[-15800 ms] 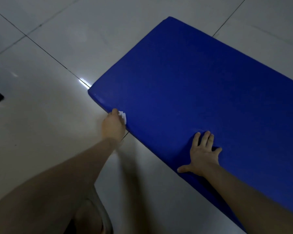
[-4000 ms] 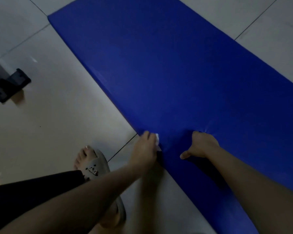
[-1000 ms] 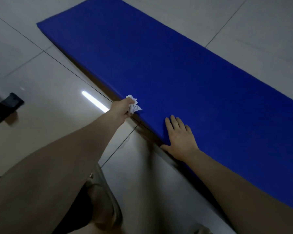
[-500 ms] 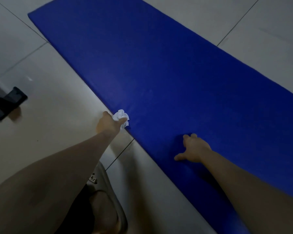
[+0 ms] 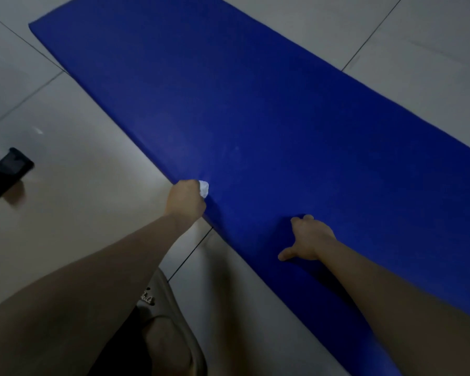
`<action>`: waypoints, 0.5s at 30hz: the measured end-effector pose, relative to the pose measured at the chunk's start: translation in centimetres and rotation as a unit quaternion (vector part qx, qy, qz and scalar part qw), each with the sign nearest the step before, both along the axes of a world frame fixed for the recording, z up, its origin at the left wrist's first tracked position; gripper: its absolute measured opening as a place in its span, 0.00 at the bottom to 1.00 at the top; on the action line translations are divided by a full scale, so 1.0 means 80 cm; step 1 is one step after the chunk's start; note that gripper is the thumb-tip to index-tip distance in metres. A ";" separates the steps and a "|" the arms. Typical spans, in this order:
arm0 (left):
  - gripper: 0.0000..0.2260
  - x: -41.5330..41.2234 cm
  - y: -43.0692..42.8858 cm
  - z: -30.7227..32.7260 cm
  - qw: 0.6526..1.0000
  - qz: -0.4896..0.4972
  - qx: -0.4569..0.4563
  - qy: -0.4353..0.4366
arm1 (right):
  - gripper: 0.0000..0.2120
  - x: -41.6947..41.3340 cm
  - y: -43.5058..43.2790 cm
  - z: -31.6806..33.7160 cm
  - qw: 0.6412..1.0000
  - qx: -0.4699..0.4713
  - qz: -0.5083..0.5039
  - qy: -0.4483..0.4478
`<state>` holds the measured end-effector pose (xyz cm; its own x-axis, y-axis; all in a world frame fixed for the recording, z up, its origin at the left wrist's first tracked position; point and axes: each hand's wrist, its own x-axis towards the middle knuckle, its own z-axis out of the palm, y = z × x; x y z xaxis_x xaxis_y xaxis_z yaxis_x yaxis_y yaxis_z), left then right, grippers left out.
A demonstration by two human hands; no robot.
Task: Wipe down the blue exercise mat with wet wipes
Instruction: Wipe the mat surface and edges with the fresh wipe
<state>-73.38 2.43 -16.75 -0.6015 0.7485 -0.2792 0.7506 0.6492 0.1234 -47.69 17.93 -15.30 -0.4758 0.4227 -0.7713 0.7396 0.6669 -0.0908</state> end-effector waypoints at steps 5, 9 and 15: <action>0.10 0.056 -0.009 0.003 0.988 0.016 0.034 -0.150 | 0.46 -0.001 0.002 0.002 1.000 -0.003 0.003 -0.002; 0.11 0.063 -0.018 -0.002 0.966 0.040 0.066 -0.246 | 0.38 -0.007 0.005 0.005 1.000 -0.008 0.003 -0.009; 0.09 0.040 -0.008 0.003 0.977 0.107 0.125 -0.136 | 0.36 -0.015 0.004 0.006 0.999 -0.007 0.015 -0.038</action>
<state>-70.15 1.81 -16.50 -0.6802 0.6791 -0.2760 0.5182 0.7118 0.4741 -48.87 18.25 -14.85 -0.4286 0.3986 -0.8108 0.7246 0.6877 -0.0450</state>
